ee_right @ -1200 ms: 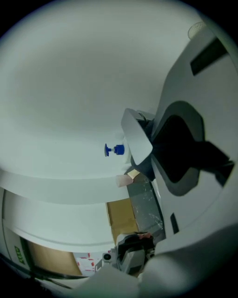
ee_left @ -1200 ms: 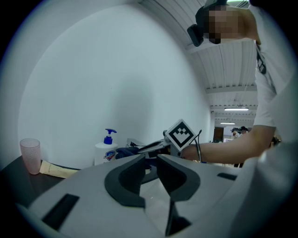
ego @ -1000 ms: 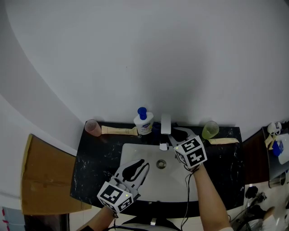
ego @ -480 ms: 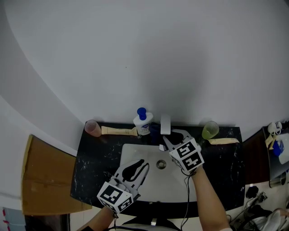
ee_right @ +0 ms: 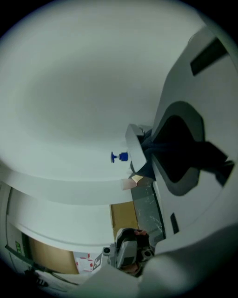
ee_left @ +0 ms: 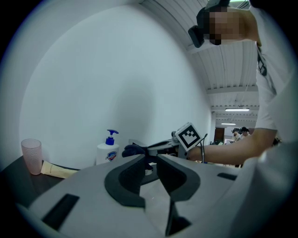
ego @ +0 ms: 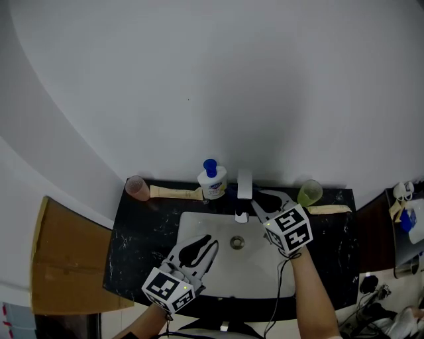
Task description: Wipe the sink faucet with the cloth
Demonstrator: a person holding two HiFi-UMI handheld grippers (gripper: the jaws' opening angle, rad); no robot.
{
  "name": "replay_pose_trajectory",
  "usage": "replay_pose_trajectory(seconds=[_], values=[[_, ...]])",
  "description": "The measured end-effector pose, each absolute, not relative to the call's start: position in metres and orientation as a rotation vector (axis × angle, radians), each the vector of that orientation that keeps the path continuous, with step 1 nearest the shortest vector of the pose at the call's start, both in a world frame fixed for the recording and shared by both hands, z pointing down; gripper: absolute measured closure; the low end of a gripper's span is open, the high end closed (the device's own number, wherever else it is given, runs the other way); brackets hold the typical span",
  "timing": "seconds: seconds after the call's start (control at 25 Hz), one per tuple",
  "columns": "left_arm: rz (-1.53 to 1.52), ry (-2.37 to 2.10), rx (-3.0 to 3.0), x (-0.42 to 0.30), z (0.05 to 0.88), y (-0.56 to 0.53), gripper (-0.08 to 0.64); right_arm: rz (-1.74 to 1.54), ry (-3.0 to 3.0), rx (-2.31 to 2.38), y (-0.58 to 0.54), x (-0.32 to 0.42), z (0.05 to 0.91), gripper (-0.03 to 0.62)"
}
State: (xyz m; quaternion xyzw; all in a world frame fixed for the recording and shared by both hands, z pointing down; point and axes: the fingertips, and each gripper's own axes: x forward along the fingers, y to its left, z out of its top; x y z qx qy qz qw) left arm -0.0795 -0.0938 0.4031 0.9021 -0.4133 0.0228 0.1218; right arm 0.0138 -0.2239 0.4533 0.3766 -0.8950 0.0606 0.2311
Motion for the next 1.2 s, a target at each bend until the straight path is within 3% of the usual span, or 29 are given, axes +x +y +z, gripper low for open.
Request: replay_pose_trajectory(seconds=[0.16, 0.48, 0.76, 1.04, 1.2], values=[[0.051, -1.203, 2.647, -0.079, 0.402, -0.094, 0.483, 0.134, -2.444, 1.014, -0.23, -0.005, 0.458, 0.522], [0.06, -1.222, 2.637, -0.088, 0.399, -0.094, 0.483, 0.279, -2.419, 1.184, -0.24, 0.042, 0.47, 0.522], [0.033, -1.2, 2.653, -0.084, 0.402, -0.093, 0.482, 0.153, -2.452, 1.015, -0.223, -0.004, 0.461, 0.522], [0.055, -1.235, 2.636, -0.093, 0.395, -0.095, 0.482, 0.265, -2.397, 1.215, -0.243, 0.051, 0.47, 0.522], [0.066, -1.232, 2.629, -0.094, 0.4, -0.094, 0.482, 0.183, -2.476, 1.057, -0.222, 0.02, 0.459, 0.522]])
